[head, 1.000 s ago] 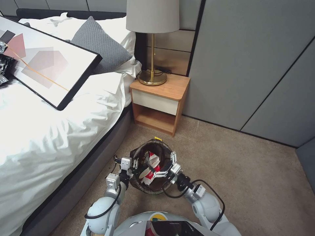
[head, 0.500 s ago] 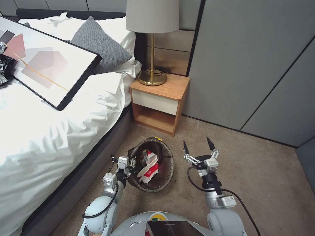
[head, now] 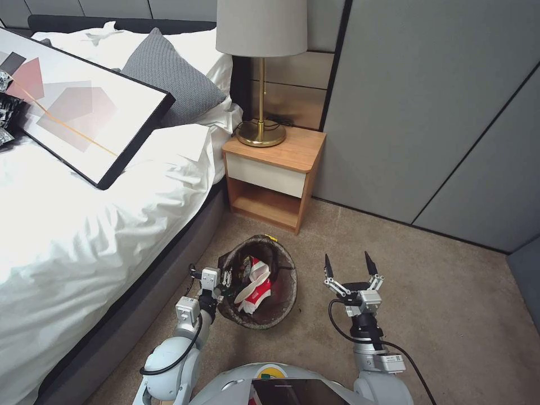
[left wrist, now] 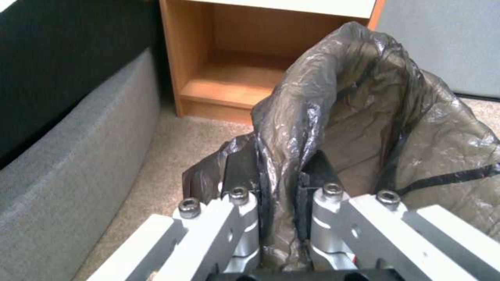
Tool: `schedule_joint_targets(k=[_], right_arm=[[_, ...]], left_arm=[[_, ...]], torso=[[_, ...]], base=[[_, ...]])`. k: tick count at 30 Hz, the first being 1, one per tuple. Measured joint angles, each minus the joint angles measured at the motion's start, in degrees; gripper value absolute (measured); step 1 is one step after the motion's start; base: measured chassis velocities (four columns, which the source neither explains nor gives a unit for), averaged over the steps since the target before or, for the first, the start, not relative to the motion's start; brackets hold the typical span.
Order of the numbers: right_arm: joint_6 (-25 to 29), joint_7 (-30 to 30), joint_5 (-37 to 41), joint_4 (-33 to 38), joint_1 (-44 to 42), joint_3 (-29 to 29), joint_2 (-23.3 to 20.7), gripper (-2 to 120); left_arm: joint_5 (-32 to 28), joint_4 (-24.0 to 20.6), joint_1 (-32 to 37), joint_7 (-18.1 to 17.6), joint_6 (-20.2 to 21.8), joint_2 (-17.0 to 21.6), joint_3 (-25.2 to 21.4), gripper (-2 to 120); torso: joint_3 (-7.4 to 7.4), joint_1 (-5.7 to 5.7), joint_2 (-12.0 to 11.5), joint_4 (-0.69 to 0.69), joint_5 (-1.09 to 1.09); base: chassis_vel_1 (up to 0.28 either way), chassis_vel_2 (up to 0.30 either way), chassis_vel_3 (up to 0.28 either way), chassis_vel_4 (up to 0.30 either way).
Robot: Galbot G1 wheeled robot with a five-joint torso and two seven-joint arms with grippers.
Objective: Pick up the trash bin, then pick up the garbage from the floor and place it into the trash bin.
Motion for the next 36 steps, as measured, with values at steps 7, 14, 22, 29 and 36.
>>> schedule_joint_targets(k=[7, 14, 22, 29, 36], right_arm=[[-0.1, 0.1, -0.1, -0.9, 0.8, 0.2, 0.1, 100], [0.2, -0.7, -0.1, -1.7, 1.4, 0.4, 0.3, 100], [0.2, -1.3, -0.1, -1.9, 1.8, 0.6, 0.4, 100], [0.3, -1.4, -0.1, -1.9, 1.9, 0.7, 0.4, 100], [0.6, -1.5, -0.1, -2.0, 2.1, 0.9, 0.4, 100]], left_arm=[[0.1, -0.4, 0.2, 0.0, 0.0, -0.1, 0.0, 7], [0.3, -0.7, 0.4, 0.0, 0.0, -0.1, 0.0, 7], [0.5, -0.7, 0.4, -0.1, 0.0, -0.3, 0.0, 7], [0.5, -0.7, 0.4, -0.1, 0.0, -0.3, 0.0, 7], [0.5, -0.6, 0.3, -0.1, 0.0, -0.3, 0.0, 7]], torso=[[0.0, 0.0, 0.0, 0.0, 0.0], [0.0, 0.0, 0.0, 0.0, 0.0], [0.0, 0.0, 0.0, 0.0, 0.0], [0.0, 0.0, 0.0, 0.0, 0.0], [0.01, 0.0, 0.0, -0.02, 0.0]], base=[[0.0, 0.0, 0.0, 0.0], [0.0, 0.0, 0.0, 0.0], [-0.038, 0.04, 0.044, -0.048], [-0.113, 0.105, 0.135, -0.124], [-0.049, 0.037, 0.043, -0.052]])
